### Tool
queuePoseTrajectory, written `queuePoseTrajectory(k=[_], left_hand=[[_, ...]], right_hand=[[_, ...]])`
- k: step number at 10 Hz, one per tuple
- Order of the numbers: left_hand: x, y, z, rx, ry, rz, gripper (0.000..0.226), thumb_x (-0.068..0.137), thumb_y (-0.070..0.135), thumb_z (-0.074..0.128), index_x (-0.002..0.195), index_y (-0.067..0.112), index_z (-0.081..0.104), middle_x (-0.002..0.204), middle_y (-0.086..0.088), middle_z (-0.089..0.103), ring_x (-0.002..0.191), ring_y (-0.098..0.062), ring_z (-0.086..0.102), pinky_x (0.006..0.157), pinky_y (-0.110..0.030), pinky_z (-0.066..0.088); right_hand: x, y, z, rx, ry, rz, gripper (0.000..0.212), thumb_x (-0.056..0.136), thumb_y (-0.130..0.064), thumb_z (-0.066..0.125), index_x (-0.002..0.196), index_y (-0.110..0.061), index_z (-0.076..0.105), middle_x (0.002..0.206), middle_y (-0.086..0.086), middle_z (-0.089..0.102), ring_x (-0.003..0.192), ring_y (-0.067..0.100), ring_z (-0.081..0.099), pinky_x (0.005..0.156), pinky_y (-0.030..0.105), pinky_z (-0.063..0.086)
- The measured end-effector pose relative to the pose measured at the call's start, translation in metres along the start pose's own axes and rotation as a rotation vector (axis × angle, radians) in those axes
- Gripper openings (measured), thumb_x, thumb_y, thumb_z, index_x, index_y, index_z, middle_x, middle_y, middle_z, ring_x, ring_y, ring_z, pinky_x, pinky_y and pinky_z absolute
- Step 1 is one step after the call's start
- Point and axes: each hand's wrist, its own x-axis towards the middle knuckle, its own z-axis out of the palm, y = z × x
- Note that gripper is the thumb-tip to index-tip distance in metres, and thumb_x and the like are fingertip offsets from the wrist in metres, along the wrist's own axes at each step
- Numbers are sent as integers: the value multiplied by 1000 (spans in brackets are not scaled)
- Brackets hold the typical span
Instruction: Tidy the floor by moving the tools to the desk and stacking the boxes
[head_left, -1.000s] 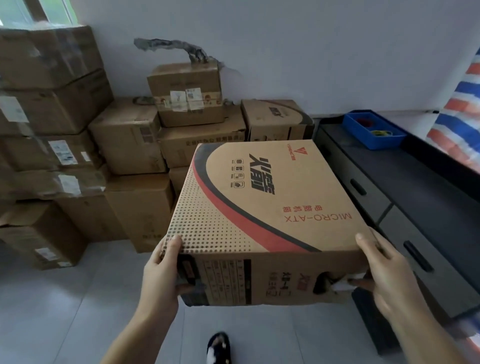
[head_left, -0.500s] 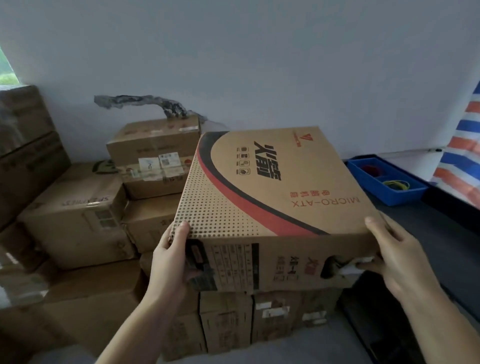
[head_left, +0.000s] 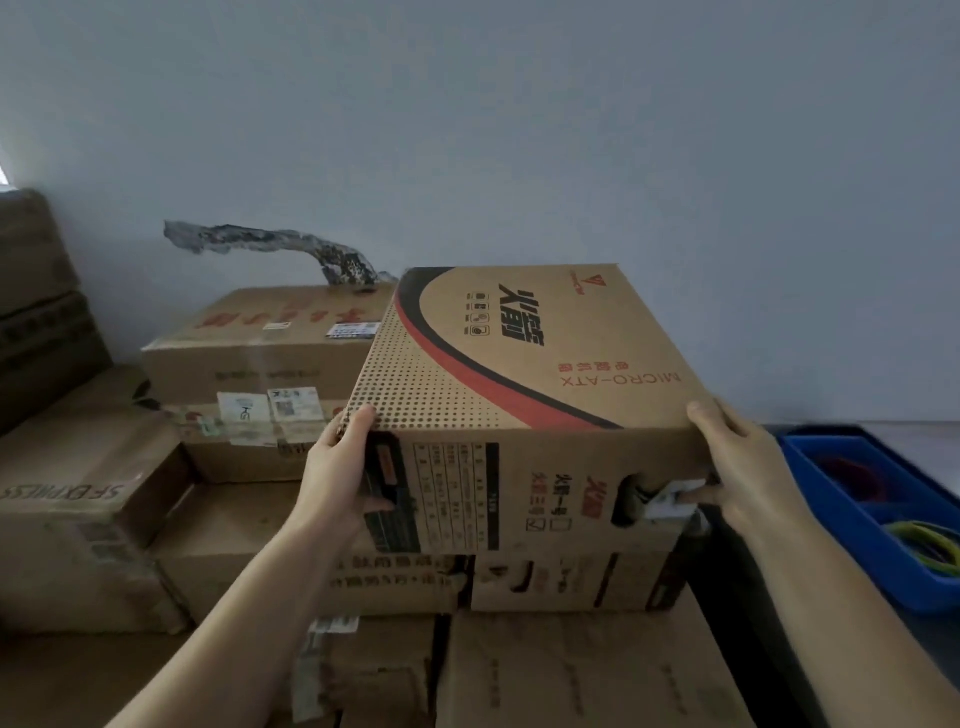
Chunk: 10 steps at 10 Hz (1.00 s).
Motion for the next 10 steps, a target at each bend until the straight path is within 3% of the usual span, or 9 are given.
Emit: queuePoseTrajectory(k=[1, 2, 3, 4, 5, 7, 8, 9, 10], left_hand=[[38, -1, 22, 20, 48, -24, 10, 95, 37, 50, 97, 29, 57, 97, -2, 64, 93, -24, 61, 79, -55, 53], [70, -3, 32, 53, 101, -59, 22, 95, 38, 50, 113, 27, 53, 100, -2, 62, 94, -25, 60, 72, -52, 55], [95, -10, 34, 89, 117, -74, 31, 95, 40, 49, 121, 24, 52, 108, -6, 64, 95, -27, 61, 68, -49, 55], [113, -15, 37, 98, 90, -81, 26, 96, 38, 47, 118, 25, 53, 109, -6, 64, 93, -25, 61, 69, -50, 55], [128, -16, 40, 121, 92, -77, 35, 96, 39, 46, 129, 27, 48, 119, -6, 59, 100, -26, 58, 74, -56, 54], [136, -21, 42, 141, 79, -50, 40, 98, 38, 42, 137, 29, 40, 112, -2, 55, 84, -19, 56, 66, -50, 55], [135, -19, 37, 143, 43, -92, 36, 97, 40, 43, 132, 31, 43, 123, -5, 55, 102, -27, 55, 75, -57, 53], [129, -15, 32, 150, -14, -110, 38, 94, 46, 47, 128, 29, 46, 128, -4, 54, 114, -29, 51, 82, -57, 51], [108, -29, 6, 189, 26, -53, 56, 83, 53, 55, 130, 24, 47, 133, -4, 52, 117, -23, 50, 87, -43, 48]], right_hand=[[47, 9, 16, 4, -37, 1, 34, 96, -29, 52, 128, -20, 54, 105, -1, 60, 91, 19, 57, 77, 46, 54], [81, 25, 30, -17, -81, 24, 36, 95, -31, 53, 129, -20, 55, 117, 3, 61, 107, 25, 57, 96, 53, 47], [104, 40, 43, -18, -98, 55, 39, 95, -32, 54, 132, -20, 54, 121, 3, 60, 112, 25, 56, 99, 50, 46], [121, 49, 54, -25, -91, 70, 41, 95, -34, 53, 134, -20, 52, 124, 3, 60, 113, 25, 55, 100, 48, 45], [132, 51, 61, -42, -80, 54, 41, 95, -34, 52, 134, -21, 52, 125, 0, 59, 114, 22, 55, 100, 47, 45], [136, 59, 64, -75, -82, 32, 39, 97, -32, 49, 135, -21, 49, 124, 0, 58, 114, 21, 54, 101, 46, 44], [132, 55, 62, -103, -102, 55, 42, 96, -38, 50, 136, -26, 47, 128, 1, 56, 115, 23, 54, 99, 50, 45], [126, 53, 56, -114, -133, 93, 58, 93, -44, 50, 146, -27, 31, 144, 2, 44, 126, 24, 46, 104, 51, 40], [104, 46, 37, -227, -101, 73, 76, 86, -49, 54, 150, -31, 17, 152, 5, 31, 135, 27, 36, 108, 53, 33]])
